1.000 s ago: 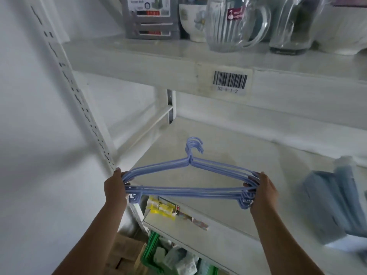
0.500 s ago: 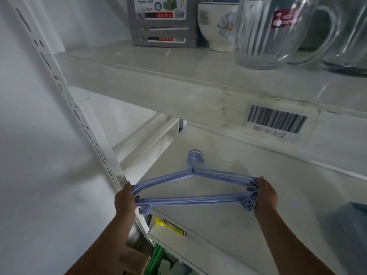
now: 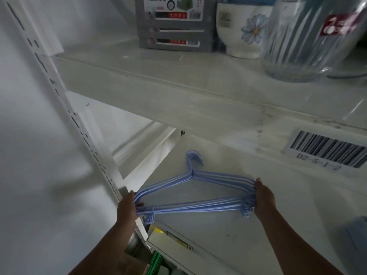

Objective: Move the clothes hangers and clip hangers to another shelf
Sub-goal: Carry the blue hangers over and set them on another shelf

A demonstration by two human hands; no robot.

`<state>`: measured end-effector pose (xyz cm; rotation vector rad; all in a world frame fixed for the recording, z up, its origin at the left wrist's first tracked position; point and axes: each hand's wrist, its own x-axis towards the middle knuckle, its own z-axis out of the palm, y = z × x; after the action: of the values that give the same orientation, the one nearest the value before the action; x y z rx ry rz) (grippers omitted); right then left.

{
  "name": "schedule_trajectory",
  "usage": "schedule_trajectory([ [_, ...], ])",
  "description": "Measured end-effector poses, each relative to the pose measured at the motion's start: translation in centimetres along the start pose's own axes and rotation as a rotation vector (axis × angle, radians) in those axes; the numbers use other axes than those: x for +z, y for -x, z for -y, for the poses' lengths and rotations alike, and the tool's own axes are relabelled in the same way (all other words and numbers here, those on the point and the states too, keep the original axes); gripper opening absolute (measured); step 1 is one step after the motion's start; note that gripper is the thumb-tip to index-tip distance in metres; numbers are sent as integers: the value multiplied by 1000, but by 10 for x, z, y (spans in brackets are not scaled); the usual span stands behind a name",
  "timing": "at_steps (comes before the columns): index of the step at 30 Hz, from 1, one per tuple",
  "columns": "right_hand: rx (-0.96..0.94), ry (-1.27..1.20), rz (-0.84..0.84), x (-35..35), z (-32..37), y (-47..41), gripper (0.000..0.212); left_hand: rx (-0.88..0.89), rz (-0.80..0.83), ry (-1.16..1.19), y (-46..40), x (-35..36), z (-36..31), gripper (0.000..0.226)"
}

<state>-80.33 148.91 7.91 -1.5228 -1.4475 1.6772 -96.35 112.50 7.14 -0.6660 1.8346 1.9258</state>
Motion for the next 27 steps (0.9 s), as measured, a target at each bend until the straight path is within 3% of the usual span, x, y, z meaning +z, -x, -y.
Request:
schedule_trajectory([
  [4, -93, 125, -63, -9, -1, 8, 53, 12, 15, -65, -1, 0, 1, 29],
  [9, -126, 52, -350, -28, -22, 35, 49, 63, 53, -98, -3, -2, 4, 29],
  [11, -50, -59, -275, -18, -47, 57, 37, 72, 66, -77, -2, -3, 6, 28],
  [15, 68, -258, 88, 23, -74, 106, 7, 63, 88, -22, -1, -7, 7, 25],
  [19, 76, -290, 152, 51, -70, 108, 13, 99, 76, -36, 8, -5, 6, 25],
  [25, 43, -215, 165, 56, -50, 79, 23, 278, 67, -513, 10, 1, 13, 18],
  [27, 72, -217, 171, 60, -33, 67, 21, 468, 77, -747, 13, 4, 18, 37],
])
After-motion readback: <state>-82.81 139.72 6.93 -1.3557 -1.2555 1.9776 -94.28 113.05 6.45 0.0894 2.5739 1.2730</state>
